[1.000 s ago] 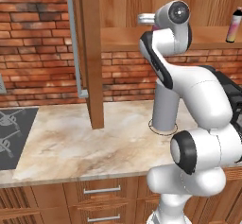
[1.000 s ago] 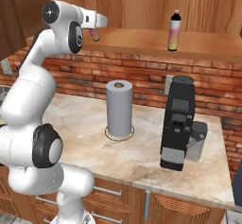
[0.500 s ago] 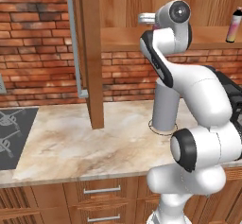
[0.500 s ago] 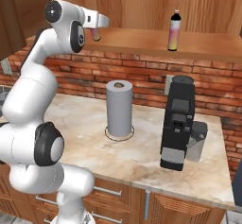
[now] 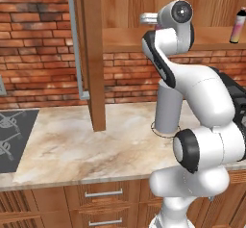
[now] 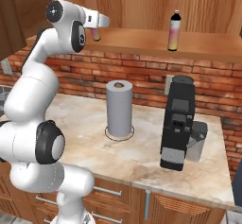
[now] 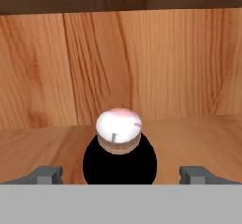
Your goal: Sort all alcoholic drinks to one cabinet, and non-alcoholic drinks to the other.
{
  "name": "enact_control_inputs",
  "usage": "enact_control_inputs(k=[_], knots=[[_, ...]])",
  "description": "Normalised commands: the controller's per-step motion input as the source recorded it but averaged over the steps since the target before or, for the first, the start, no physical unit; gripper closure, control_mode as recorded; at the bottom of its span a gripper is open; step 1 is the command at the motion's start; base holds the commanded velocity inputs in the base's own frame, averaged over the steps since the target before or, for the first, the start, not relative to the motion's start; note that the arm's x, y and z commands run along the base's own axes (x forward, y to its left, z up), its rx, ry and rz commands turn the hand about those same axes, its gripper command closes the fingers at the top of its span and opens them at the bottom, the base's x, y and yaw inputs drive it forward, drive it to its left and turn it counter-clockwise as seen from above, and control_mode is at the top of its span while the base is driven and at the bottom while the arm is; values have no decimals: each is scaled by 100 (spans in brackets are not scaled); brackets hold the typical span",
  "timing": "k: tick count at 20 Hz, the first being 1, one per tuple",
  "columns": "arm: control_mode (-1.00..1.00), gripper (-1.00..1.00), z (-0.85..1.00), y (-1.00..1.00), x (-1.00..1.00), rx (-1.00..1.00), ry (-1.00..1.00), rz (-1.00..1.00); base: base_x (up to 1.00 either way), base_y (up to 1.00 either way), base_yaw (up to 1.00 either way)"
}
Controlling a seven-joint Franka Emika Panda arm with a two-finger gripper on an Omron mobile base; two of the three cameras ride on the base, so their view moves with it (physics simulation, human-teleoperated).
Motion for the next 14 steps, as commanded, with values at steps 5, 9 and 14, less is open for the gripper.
enact_control_inputs(k=[5,9,14], knots=[[-100,-100,0,0,10,0,0,0,0,0,0],[-100,-100,0,0,25,0,0,0,0,0,0],[-100,-100,0,0,24,0,0,0,0,0,0]])
